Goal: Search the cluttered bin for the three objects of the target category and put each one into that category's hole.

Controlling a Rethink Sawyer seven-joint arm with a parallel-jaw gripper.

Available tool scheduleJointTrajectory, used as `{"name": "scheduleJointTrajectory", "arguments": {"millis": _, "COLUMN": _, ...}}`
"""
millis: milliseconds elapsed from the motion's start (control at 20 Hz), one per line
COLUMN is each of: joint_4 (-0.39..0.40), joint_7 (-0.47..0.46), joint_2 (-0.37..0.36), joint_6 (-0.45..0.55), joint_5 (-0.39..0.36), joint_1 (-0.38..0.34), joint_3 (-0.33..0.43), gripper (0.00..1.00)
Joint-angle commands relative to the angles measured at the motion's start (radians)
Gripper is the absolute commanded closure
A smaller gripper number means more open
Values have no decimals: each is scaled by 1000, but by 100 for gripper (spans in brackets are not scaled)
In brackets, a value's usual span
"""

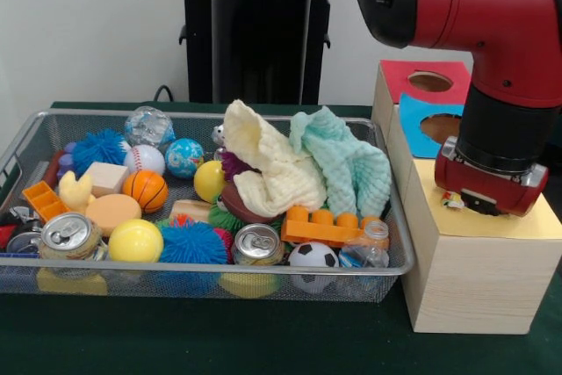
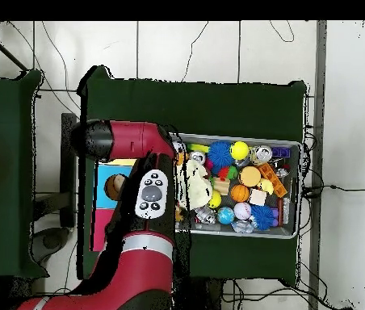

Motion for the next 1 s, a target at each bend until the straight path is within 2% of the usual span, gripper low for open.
{"name": "scheduleJointTrajectory", "arguments": {"millis": 50, "joint_4": 75, "joint_7": 125, "joint_2": 30, "joint_6": 42, "joint_5": 8, "joint_1": -23, "joint_3": 42, "gripper": 100}}
{"name": "scheduleJointTrajectory", "arguments": {"millis": 400, "joint_4": 105, "joint_7": 136, "joint_2": -33, "joint_6": 119, "joint_5": 11, "joint_1": 1, "joint_3": 24, "gripper": 100}}
{"name": "scheduleJointTrajectory", "arguments": {"millis": 850, "joint_4": 145, "joint_7": 127, "joint_2": -51, "joint_6": 75, "joint_5": -3, "joint_1": 10, "joint_3": 22, "gripper": 100}}
{"name": "scheduleJointTrajectory", "arguments": {"millis": 900, "joint_4": 145, "joint_7": 129, "joint_2": -52, "joint_6": 81, "joint_5": -2, "joint_1": 12, "joint_3": 22, "gripper": 0}}
{"name": "scheduleJointTrajectory", "arguments": {"millis": 1000, "joint_4": 144, "joint_7": 117, "joint_2": -53, "joint_6": 82, "joint_5": -6, "joint_1": 11, "joint_3": 25, "gripper": 0}}
